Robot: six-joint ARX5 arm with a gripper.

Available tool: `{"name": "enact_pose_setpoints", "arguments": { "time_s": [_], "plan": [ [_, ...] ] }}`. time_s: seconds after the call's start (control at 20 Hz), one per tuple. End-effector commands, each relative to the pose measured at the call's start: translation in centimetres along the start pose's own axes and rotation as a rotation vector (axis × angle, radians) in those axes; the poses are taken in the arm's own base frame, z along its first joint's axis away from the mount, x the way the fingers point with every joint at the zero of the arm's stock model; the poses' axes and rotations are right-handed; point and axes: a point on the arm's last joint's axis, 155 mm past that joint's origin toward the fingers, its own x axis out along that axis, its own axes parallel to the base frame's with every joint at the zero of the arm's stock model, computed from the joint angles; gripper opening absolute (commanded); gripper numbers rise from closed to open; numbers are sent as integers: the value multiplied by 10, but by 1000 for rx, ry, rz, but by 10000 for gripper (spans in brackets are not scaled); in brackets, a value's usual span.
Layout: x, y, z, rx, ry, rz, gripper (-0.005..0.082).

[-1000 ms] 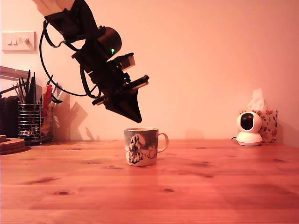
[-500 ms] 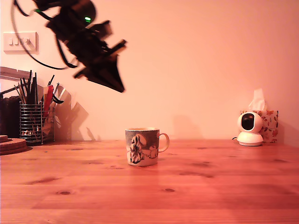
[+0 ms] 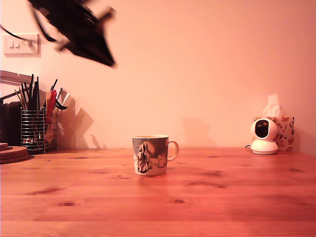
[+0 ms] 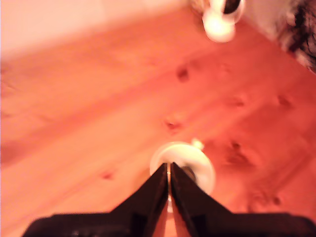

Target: Pick up the coffee capsules on the table and drop them inside the coffee cup

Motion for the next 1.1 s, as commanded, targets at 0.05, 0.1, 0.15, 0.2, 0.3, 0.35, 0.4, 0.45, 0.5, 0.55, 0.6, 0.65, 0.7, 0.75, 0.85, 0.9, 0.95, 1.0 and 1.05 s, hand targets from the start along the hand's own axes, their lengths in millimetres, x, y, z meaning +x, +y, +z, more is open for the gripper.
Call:
{"name": "enact_pose_setpoints", "arguments": {
  "time_s": [0.05,0.1,0.15,0.2,0.3,0.35,0.4,0.45,0.5,0.55,0.6,0.65,0.7,0.75,0.85,0.9,0.95,1.0,1.05],
  "plan": [
    [-17,19,-25,-35,-3,44,-20],
    [-26,25,-29,-45,-22,64,-20],
    [-35,31,-33,-61,-40,83,-20],
    [-45,38,-37,-69,-60,103,-20],
    [-60,47,-49,-98,-80,127,-20],
    [-66,49,-56,-119,-83,133,-20],
    [-70,50,-63,-127,-85,141,-20],
    [-73,48,-70,-136,-82,143,-20],
    [-76,46,-79,-145,-83,146,-20],
    [-78,44,-87,-154,-84,149,-20],
    [-81,44,-96,-150,-93,164,-20],
    [-83,42,-106,-146,-102,175,-20],
    [-86,40,-116,-212,-115,174,-20],
    [-88,38,-128,-216,-118,179,-20],
    [-92,36,-152,-270,-121,203,-20],
    [-93,33,-165,-282,-118,207,-20],
    [-95,31,-175,-291,-117,209,-20],
    [-97,29,-183,-306,-118,213,-20],
    [-99,27,-190,-320,-124,217,-20]
  ]
}}
